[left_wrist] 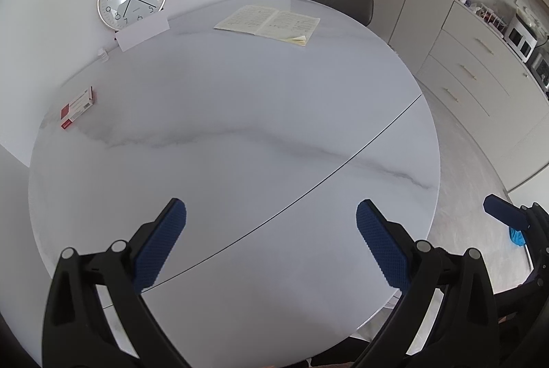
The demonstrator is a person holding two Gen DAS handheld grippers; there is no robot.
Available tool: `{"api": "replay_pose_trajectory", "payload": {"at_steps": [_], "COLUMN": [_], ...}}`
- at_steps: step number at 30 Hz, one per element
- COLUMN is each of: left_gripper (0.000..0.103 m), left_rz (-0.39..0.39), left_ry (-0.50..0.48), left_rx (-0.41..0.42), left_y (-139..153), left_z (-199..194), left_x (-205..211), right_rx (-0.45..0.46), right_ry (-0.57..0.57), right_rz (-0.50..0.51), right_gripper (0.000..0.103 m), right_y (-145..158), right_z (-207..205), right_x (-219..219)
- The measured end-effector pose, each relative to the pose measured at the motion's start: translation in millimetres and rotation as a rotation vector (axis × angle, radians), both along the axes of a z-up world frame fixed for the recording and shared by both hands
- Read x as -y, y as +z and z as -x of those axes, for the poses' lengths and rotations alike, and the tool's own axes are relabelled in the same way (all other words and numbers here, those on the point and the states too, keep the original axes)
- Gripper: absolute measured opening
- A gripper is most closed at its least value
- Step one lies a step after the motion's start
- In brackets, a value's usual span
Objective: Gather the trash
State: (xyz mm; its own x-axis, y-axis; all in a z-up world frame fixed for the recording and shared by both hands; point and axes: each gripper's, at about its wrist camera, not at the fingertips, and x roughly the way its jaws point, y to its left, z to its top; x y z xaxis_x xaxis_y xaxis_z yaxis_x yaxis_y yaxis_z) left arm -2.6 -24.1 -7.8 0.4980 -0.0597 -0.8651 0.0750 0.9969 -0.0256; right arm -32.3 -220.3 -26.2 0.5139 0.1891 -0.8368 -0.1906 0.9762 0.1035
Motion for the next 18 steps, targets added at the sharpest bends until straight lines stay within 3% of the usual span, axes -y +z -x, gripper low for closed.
{"api": "replay_pose_trajectory", "payload": {"at_steps": [18], "left_gripper": [0.095], "left_rz": [-0.002], "left_ry": [-0.022], "left_rx": [0.005], "left_y": [1.1], "left_z": [1.8], "left_x": [10.9], "right_rx": [-0.001], "right_ry": [-0.009], "right_rz": [-0.003], "right_gripper": [0.101], "right_y": [-0.2], "right_z": [-1.0], "right_x": [3.9]}}
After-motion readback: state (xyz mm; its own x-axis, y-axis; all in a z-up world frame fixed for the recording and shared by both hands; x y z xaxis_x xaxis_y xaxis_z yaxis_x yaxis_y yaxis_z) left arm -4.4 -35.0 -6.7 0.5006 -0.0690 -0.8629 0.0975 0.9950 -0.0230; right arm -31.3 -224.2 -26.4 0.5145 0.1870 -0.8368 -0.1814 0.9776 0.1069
